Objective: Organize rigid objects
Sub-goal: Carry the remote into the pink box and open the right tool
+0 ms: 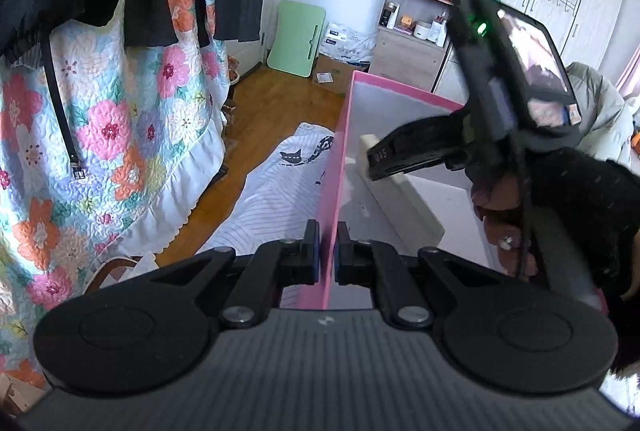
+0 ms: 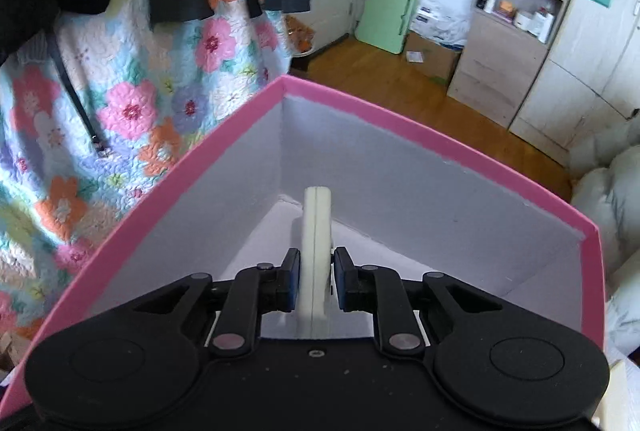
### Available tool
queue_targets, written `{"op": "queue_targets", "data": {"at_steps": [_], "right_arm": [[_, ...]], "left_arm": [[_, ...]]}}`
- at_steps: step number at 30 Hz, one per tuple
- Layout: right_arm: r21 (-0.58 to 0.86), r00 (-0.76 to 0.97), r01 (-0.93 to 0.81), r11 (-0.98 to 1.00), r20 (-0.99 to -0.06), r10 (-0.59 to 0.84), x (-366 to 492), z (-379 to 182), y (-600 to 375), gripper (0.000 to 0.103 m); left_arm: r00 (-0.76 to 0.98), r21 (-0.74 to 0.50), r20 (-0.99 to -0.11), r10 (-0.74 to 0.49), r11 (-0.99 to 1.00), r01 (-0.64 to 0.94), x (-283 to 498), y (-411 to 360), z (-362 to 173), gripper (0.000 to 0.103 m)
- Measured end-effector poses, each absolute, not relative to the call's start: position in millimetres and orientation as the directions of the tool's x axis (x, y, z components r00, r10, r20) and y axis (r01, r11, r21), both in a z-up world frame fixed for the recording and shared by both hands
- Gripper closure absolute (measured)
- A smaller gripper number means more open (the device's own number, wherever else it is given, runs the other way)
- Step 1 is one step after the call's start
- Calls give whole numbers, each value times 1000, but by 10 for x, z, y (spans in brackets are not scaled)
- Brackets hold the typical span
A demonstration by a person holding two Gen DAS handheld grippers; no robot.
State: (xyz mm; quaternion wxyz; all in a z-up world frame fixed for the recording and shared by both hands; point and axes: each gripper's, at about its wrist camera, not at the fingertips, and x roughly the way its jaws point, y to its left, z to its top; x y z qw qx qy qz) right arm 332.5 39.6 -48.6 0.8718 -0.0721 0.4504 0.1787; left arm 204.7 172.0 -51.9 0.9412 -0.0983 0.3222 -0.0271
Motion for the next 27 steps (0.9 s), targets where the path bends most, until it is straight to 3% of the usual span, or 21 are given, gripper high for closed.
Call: {"op": "queue_targets", "data": {"at_steps": [3, 5, 7, 9, 11, 12, 15, 21, 27], "right_arm": [[389, 385, -295, 873, -788, 481, 3363, -450, 94, 75], [488, 357, -245, 837, -758, 546, 3323, -443, -43, 75], [393, 409, -279, 876, -777, 479, 3202, -393, -49, 75], [283, 443, -292, 914, -807, 391, 3144, -394, -30, 68], [220, 446, -264, 939, -835, 321, 3122, -437, -53, 55], [214, 427, -262, 941, -849, 311, 3129, -475, -63, 55], [259, 345, -255, 931, -875, 338, 3150, -614, -92, 67], [492, 202, -166, 855, -832, 517, 3165, -771, -246, 70], [560, 250, -199, 804, -764, 594, 2905, -574, -372, 69]], "left_arm": [[783, -194, -611, -114, 981, -9, 2060, 1710, -497, 98], [781, -182, -615, -112, 983, -2, 2059, 1699, -482, 98], [777, -171, -620, -111, 985, 4, 2067, 1682, -468, 98], [776, -155, -622, -106, 988, 11, 2067, 1674, -462, 99], [774, -135, -625, -103, 991, 23, 2079, 1665, -446, 99], [773, -126, -626, -101, 992, 27, 2083, 1658, -437, 99], [779, -92, -620, -92, 995, 44, 2084, 1620, -395, 100], [784, -48, -616, -80, 997, 64, 2109, 1565, -367, 100], [780, -43, -621, -75, 997, 62, 2113, 1562, -368, 100]]}}
